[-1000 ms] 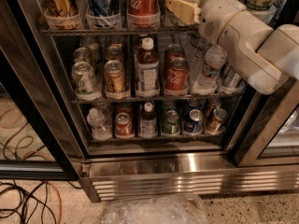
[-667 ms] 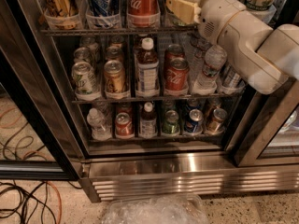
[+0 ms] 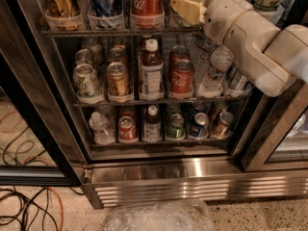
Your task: Pick green can from top shelf of fridge
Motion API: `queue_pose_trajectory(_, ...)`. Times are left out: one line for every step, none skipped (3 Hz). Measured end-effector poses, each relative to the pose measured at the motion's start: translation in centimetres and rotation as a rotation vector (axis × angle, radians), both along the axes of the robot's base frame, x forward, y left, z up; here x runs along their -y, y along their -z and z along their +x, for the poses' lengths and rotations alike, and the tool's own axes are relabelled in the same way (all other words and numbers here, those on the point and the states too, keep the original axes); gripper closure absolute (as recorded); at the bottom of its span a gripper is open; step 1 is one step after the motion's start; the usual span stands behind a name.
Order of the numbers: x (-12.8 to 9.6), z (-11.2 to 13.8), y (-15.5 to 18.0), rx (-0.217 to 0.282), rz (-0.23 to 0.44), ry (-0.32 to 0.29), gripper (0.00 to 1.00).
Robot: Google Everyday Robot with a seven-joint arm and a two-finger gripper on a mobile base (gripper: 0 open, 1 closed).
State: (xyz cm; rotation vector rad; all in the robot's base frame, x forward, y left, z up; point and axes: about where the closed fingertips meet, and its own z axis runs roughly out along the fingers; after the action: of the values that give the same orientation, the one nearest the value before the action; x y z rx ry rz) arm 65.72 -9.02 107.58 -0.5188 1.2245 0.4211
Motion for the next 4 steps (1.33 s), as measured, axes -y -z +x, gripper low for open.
queue_pose_trajectory(0.2,-0.1,-1.0,0.028,0.003,0.000,1.00)
queue_pose_trajectory(0.5,-0.5,-2.2,0.059,0.003,0.000,1.00)
queue_pose_trajectory(0.7,-1.2,-3.4,0.087,0.007,-0.003,1.00)
queue_pose_trajectory(0.8,-1.9,-3.8,0.094,0.010,-0.006,1.00)
